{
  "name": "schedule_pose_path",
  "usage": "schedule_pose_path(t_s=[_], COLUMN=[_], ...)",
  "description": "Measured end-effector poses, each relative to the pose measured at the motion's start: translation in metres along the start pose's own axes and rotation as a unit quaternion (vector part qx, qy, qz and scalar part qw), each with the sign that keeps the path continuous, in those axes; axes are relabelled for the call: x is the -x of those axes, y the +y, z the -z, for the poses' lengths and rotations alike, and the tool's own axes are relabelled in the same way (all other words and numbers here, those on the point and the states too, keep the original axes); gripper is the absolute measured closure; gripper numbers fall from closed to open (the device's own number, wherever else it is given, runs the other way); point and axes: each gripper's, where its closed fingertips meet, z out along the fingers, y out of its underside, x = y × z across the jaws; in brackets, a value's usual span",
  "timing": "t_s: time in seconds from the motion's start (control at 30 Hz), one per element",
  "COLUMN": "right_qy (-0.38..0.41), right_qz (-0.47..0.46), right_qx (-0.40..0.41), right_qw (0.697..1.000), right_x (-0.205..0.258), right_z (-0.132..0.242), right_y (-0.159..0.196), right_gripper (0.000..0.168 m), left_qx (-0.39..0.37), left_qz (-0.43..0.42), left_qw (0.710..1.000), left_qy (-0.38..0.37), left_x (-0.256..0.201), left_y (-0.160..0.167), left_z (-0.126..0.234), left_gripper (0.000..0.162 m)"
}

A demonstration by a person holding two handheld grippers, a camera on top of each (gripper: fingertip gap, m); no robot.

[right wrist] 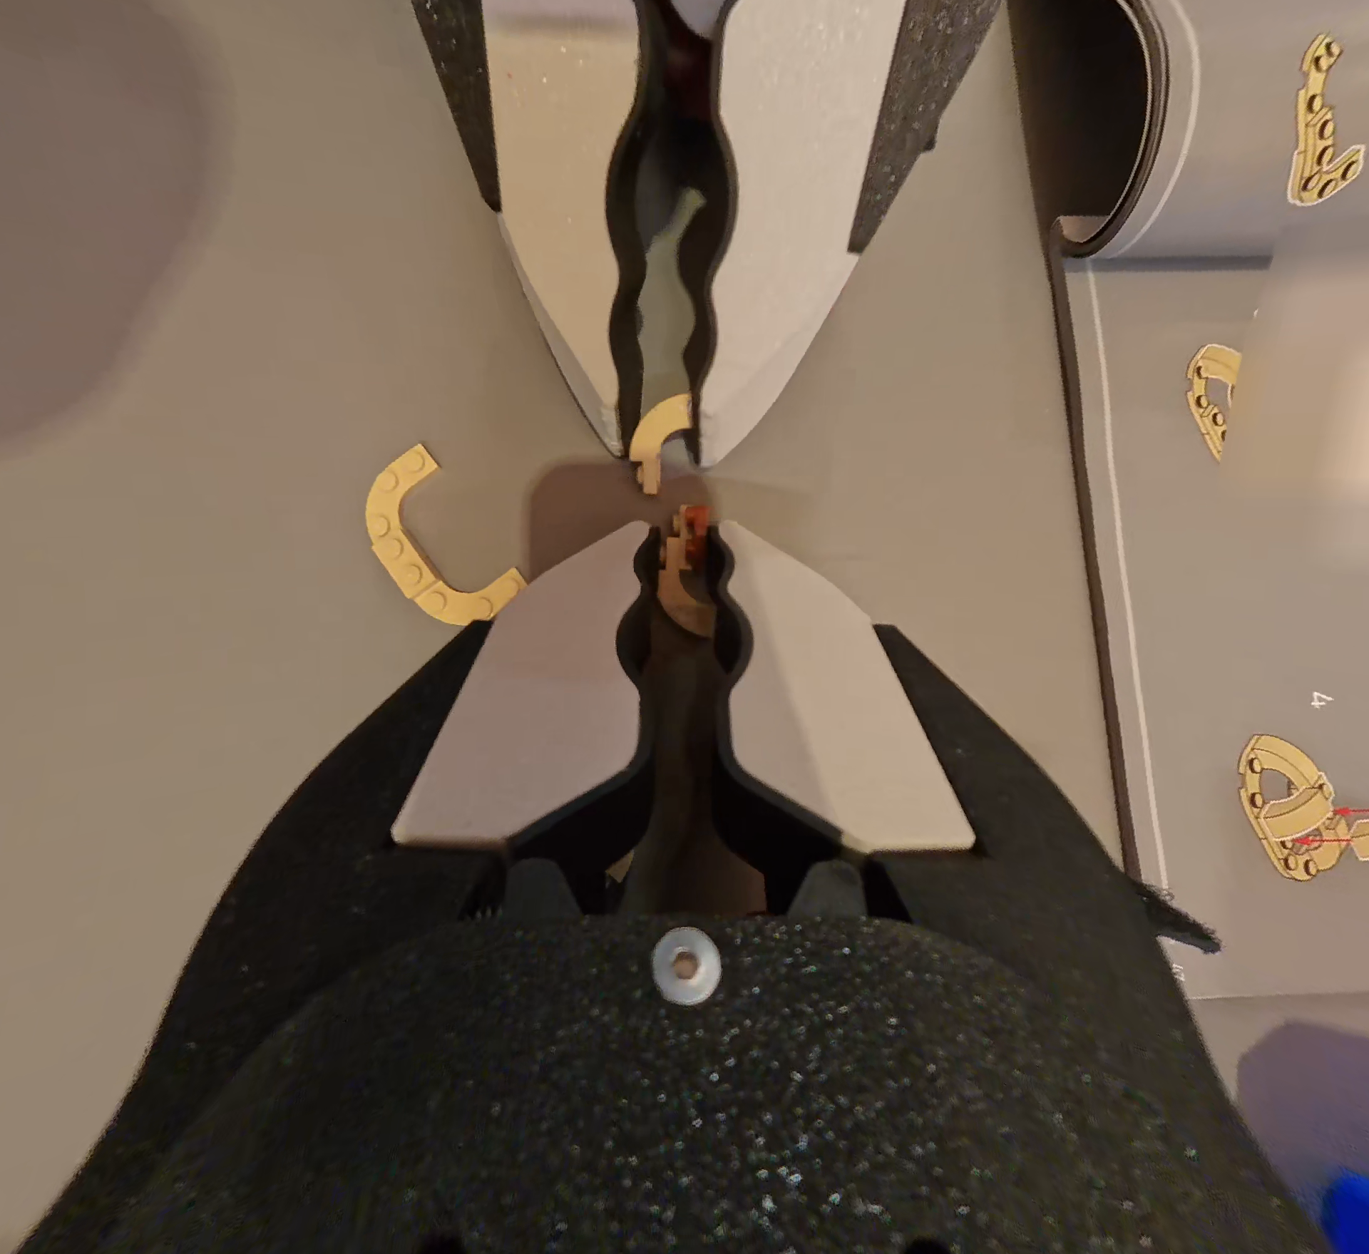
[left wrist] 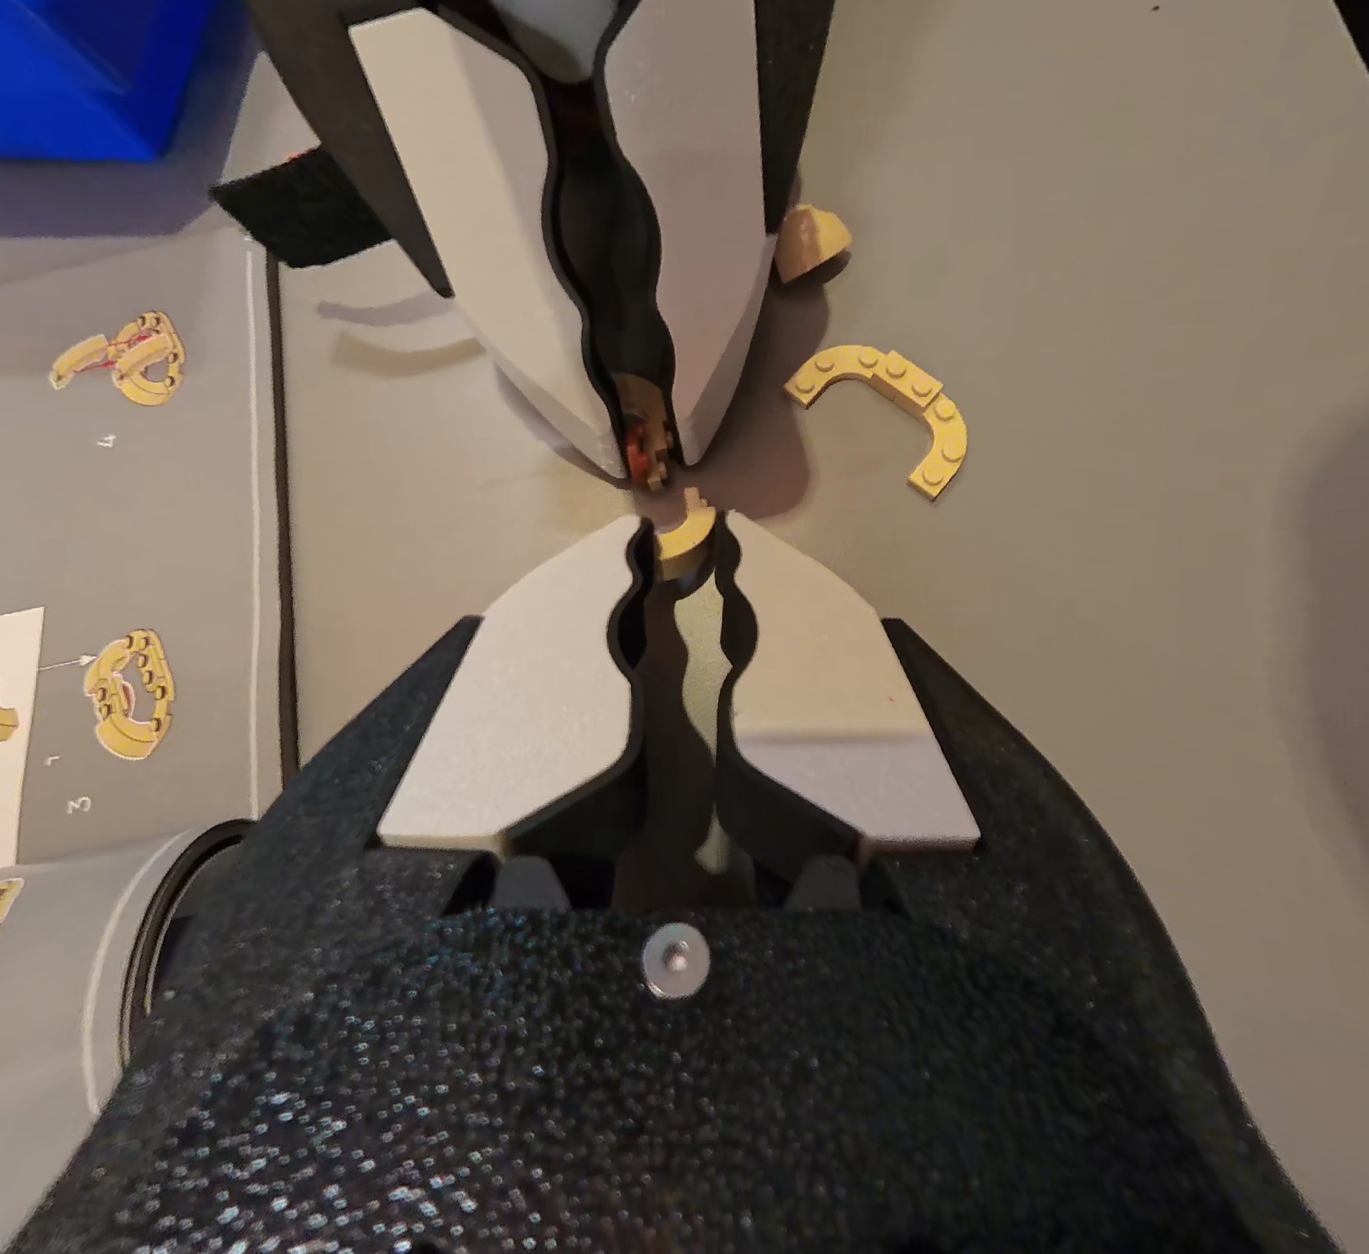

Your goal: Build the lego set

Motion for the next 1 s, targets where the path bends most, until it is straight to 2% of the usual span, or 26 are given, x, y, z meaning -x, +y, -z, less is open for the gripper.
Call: schedule_pose_path(t_s=[0.63,1.0], right_qy=[0.026,0.012], right_qz=[0.035,0.035], right_qx=[-0.083,-0.104], right_qw=[0.996,0.994], right_x=[0.000,0.006], right_z=[0.013,0.015], right_y=[-0.018,-0.021], right_gripper=[0.157,0.157], left_qx=[-0.044,-0.073], left_qz=[-0.032,-0.039], left_qw=[0.998,0.996], left_qy=[-0.034,-0.018], left_x=[0.006,0.002], left_y=[-0.018,-0.022], left_z=[0.007,0.009], left_gripper=[0.147,0.147])
